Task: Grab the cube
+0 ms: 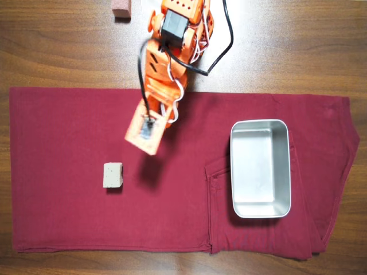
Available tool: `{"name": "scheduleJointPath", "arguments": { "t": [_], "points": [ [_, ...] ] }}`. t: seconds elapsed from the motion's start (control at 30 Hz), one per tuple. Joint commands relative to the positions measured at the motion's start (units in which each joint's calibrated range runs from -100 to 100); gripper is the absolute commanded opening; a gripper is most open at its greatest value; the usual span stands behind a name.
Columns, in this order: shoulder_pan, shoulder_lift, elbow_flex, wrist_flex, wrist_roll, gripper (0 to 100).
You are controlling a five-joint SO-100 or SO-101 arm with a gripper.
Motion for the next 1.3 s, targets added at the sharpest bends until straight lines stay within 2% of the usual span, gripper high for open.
{"name": "scheduleJointPath", "arguments": {
  "t": [0.0,0.1,0.17,0.27,0.37,0.47,0.53,1.03,1.1,1.13,1.23,1.27],
  "points": [
    [3.6,13.9,-16.4,-8.4,-3.1,21],
    [5.0,43.6,-40.8,-2.6,-2.6,27],
    [8.1,60.2,-56.7,1.9,-0.3,35],
    [12.9,73.5,-66.7,2.2,-0.1,39],
    [16.2,87.8,-84.1,10.4,0.0,39],
    [18.5,99.5,-96.8,12.0,0.2,40],
    [17.9,103.2,-98.1,12.4,0.5,43],
    [18.5,117.9,-101.6,4.7,0.2,42],
    [18.1,118.3,-101.6,4.7,-0.1,40],
    [17.8,118.7,-101.6,4.8,-0.4,34],
    [17.1,119.5,-101.1,3.0,-1.6,1],
    [16.7,119.6,-101.1,2.7,-2.0,0]
  ]
}}
